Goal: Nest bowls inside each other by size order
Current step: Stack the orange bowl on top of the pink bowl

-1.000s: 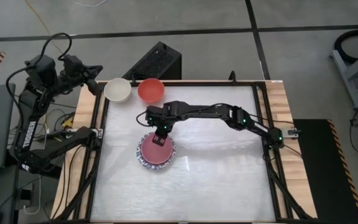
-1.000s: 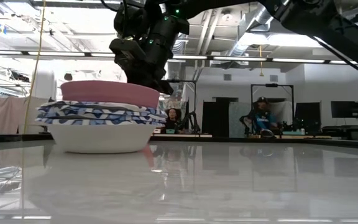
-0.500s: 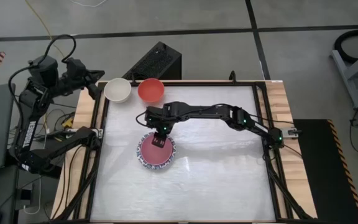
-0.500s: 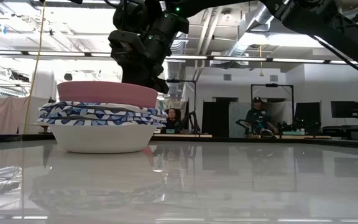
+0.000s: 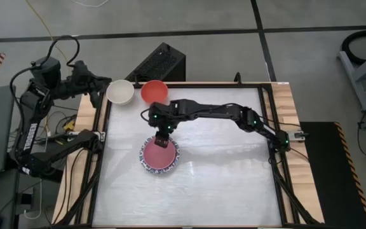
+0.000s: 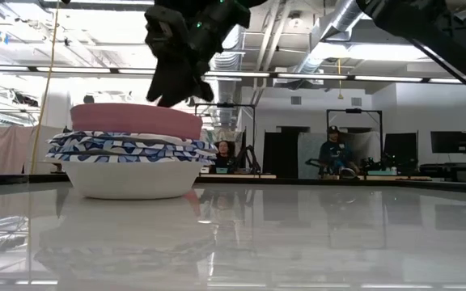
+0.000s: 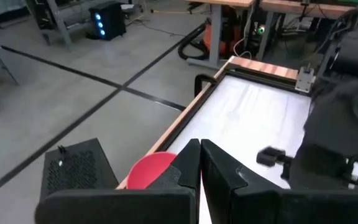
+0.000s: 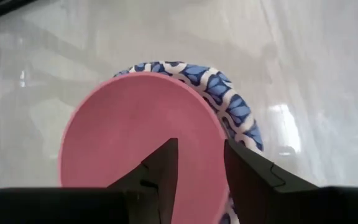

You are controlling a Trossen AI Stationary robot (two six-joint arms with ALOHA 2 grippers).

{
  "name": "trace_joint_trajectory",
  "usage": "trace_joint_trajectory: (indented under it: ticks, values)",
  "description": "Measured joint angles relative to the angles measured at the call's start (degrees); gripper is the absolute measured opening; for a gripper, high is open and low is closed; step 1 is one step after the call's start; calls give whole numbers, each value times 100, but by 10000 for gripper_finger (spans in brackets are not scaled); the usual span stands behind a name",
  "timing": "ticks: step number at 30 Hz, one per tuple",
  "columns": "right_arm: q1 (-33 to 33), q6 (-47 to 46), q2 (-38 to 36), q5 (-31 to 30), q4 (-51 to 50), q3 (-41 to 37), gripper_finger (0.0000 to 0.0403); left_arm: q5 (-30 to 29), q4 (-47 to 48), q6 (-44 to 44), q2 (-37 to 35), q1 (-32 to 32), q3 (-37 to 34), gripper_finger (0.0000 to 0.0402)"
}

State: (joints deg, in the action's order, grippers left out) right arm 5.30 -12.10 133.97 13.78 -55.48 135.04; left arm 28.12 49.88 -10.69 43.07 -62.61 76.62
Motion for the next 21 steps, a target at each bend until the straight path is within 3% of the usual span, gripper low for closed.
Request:
trace_joint_trajectory:
  ticks: [5,7,15,21]
  values:
    - [15,139,-203,-41,442,-11,150,403,-69,112,-75,4,-276,2]
    - [15,295,-348,-41,894,-9,150,609,-303,250,-233,4,-702,2]
    - [221,788,-958,-109,1703,0,150,501,-1610,1161,-1257,-2,-2925,2]
    - [597,933,-1128,-61,1692,0,150,394,-2440,1902,-1822,38,-3784,2]
